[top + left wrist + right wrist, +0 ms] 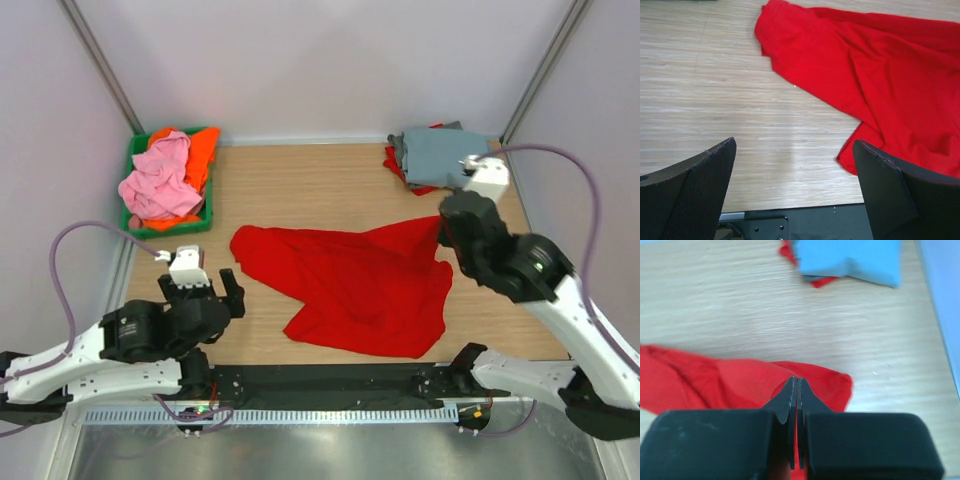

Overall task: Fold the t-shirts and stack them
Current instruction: Flatten the tshirt out

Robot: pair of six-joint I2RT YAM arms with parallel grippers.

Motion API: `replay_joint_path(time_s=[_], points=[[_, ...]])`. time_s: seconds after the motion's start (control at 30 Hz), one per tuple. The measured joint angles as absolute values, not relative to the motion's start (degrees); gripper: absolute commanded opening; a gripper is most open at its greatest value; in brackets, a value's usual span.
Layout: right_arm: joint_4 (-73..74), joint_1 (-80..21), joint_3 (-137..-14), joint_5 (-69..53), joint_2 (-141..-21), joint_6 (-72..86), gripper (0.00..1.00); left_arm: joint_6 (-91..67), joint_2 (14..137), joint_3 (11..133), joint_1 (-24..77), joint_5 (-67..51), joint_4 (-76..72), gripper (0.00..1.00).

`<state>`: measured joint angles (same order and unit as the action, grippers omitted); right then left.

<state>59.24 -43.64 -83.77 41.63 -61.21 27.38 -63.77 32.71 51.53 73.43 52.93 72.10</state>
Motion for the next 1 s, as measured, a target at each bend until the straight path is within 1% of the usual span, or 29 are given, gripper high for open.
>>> replay_joint_path(time_s=[0.13, 0.23, 0.33, 0.4, 0.5, 0.57, 0.8, 1.0], points=[[63.3, -43.6, -77.4, 49.4, -48.2, 34.3, 0.01, -63.9, 39.5, 52.3, 73.4, 53.5, 71.3, 1.00], [66.9, -43.6, -76.9, 55.7, -41.7, 39.6, 0.01, -63.4, 44.3, 53.2, 72.1, 53.9, 69.9, 1.00], [68.9, -43.6, -77.5, 61.3, -37.8, 42.5, 0.01, -59.5, 47.7, 53.8, 65.8, 51.6, 65.9, 1.00], [67.7, -43.6, -77.1, 62.8, -35.8, 41.8, 0.01, -55.9, 49.0, 53.8, 58.6, 47.9, 61.7, 1.00], [62.8, -43.5, -74.1, 61.8, -32.2, 38.7, 0.01, -50.9, 51.8, 53.8, 49.5, 41.4, 56.1, 1.00], [61.9, -43.5, -72.5, 60.8, -31.8, 37.8, 0.01, -48.7, 55.3, 53.9, 46.4, 37.8, 52.5, 1.00], [61.6, -43.4, -66.5, 54.8, -35.4, 37.7, 0.01, -44.3, 76.4, 59.7, 45.4, 26.1, 41.3, 0.92], [62.8, -43.4, -64.8, 52.6, -33.3, 39.0, 0.01, -41.8, 91.5, 71.3, 45.7, 20.5, 36.4, 0.84]])
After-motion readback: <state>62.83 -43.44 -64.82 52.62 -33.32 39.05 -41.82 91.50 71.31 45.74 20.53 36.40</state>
